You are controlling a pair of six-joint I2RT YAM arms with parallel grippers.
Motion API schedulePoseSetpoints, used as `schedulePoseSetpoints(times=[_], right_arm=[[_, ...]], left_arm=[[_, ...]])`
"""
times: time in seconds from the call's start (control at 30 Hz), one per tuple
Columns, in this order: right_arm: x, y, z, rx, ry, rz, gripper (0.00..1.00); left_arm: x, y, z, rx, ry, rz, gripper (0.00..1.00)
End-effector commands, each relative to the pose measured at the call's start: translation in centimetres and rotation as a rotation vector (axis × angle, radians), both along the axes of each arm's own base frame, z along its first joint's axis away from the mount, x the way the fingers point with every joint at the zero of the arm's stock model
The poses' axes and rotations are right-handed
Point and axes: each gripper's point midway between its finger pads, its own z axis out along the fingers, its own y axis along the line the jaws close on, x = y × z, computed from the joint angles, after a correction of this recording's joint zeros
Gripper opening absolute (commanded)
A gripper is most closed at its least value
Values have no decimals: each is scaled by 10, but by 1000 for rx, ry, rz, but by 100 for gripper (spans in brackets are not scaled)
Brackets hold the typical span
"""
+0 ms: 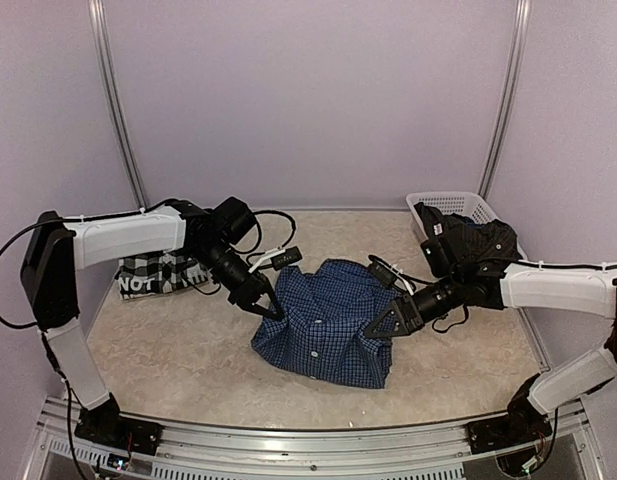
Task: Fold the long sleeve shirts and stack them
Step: Fold the 2/3-rectangle-folded shirt at the center of the board.
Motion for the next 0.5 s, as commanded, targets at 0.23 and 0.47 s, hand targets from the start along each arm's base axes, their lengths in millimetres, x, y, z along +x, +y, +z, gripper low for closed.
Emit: schedulePoseSetpoints(times=[0.23, 0.47], right_arm=[[77, -16, 20, 198, 164, -43, 0], [118, -34, 5, 228, 201, -150, 0]], left_arm=[[133, -38, 9, -67, 199, 209, 0], [192, -48, -12, -113, 265, 338, 0]])
